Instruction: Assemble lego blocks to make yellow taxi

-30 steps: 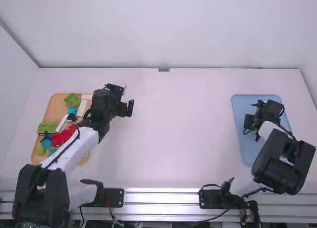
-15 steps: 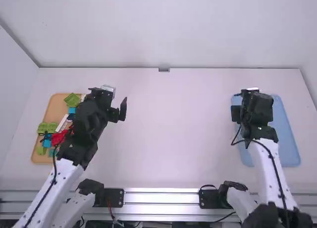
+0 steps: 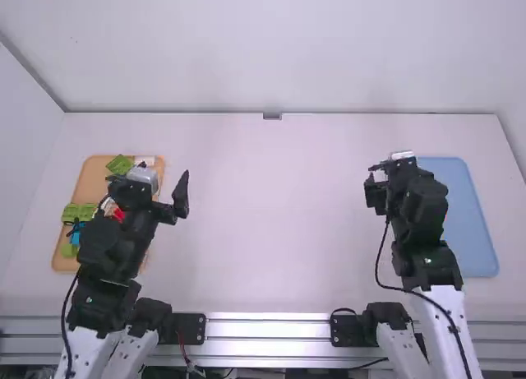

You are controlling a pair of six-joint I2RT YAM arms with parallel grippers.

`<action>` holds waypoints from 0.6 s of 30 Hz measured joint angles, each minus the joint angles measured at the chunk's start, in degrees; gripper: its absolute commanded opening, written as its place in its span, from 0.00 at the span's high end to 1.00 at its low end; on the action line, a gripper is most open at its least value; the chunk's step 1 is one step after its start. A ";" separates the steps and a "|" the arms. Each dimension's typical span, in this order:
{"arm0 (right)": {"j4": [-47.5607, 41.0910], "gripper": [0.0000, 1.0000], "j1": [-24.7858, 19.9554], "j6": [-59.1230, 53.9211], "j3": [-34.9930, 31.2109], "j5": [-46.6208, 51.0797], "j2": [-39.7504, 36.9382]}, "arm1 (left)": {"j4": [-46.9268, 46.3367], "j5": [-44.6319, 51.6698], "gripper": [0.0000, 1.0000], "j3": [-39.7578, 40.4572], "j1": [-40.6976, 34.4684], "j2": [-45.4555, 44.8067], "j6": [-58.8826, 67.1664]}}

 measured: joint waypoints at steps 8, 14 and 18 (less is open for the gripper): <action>8.31 0.29 -1.88 7.15 -8.46 -5.88 -8.07 | 4.00 -0.07 0.29 -8.24 7.56 -8.55 -1.73; 14.49 0.42 -1.88 13.22 -15.50 -7.34 -15.67 | 3.91 -0.04 0.43 -15.74 8.02 -15.65 -1.97; 14.53 0.51 -1.88 14.60 -19.98 -7.37 -20.17 | 3.89 -0.04 0.51 -20.37 8.00 -20.31 -1.99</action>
